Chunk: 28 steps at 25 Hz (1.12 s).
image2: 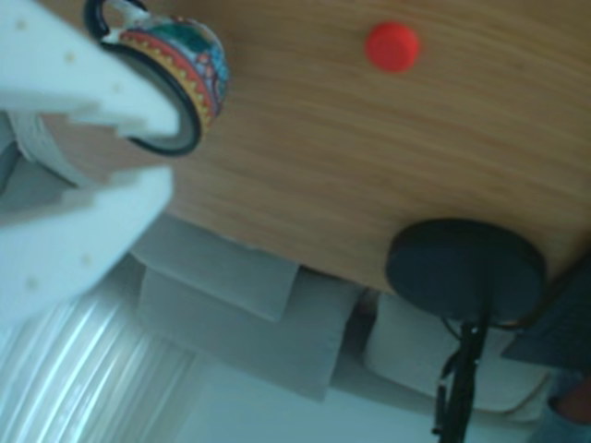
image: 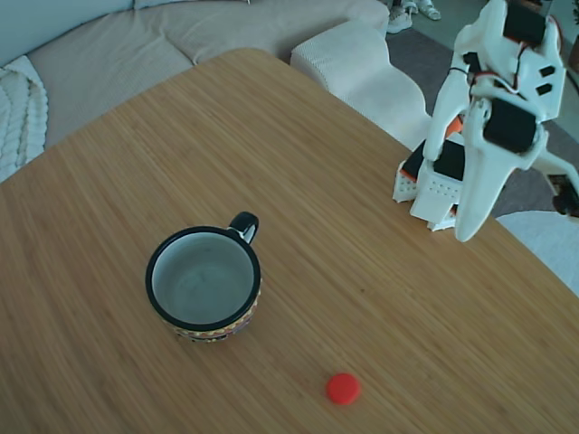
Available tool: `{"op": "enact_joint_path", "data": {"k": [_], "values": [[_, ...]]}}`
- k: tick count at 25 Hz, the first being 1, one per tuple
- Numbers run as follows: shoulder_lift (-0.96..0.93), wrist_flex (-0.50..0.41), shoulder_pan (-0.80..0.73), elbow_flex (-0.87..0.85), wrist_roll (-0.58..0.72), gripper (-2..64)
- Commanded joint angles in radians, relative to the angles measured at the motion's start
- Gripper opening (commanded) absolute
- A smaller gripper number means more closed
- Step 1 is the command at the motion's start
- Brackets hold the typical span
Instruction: Grasp a red cap and put it in the cup.
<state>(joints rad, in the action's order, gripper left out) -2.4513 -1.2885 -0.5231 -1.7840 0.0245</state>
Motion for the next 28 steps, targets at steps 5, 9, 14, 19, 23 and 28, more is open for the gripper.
{"op": "enact_joint_path", "data": {"k": [5, 9, 14, 19, 23, 28], "values": [[0.103, 0.018, 0.106, 0.190, 0.005, -0.2], [0.186, 0.052, 0.112, 0.218, 0.005, -0.3], [0.287, 0.044, 0.114, 0.210, -0.008, -0.3], [0.419, 0.009, 0.218, 0.216, -0.002, 0.3], [0.511, 0.003, 0.255, 0.235, 0.005, 0.4], [0.557, -0.035, 0.233, 0.296, 0.006, 0.5]]}}
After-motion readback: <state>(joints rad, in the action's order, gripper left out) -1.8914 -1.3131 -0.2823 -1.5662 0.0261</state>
